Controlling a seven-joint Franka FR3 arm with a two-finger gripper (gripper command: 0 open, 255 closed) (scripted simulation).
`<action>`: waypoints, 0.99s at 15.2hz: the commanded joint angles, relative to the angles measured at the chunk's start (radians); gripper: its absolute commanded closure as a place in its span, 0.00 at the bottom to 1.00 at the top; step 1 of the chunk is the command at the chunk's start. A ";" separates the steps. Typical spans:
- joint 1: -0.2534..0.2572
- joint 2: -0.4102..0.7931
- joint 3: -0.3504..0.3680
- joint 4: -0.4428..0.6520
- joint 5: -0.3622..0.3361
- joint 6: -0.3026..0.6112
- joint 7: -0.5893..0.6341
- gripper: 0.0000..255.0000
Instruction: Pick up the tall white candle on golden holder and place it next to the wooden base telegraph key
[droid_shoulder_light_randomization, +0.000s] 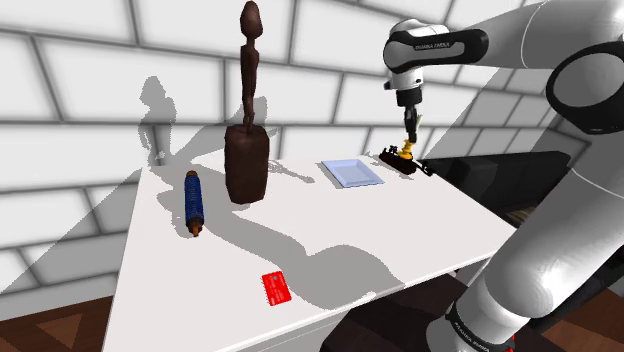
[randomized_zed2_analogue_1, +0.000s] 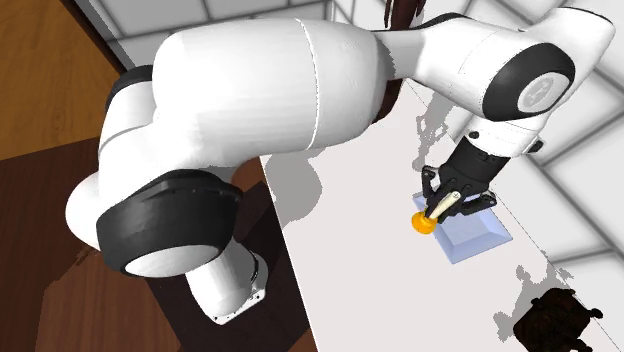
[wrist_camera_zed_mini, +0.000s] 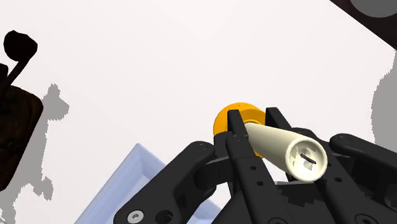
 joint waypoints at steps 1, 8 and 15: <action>-0.025 0.036 -0.027 0.031 -0.008 0.019 -0.051 1.00; -0.118 0.184 -0.105 0.198 -0.005 0.051 -0.224 1.00; -0.240 0.391 -0.159 0.454 0.045 0.049 -0.399 1.00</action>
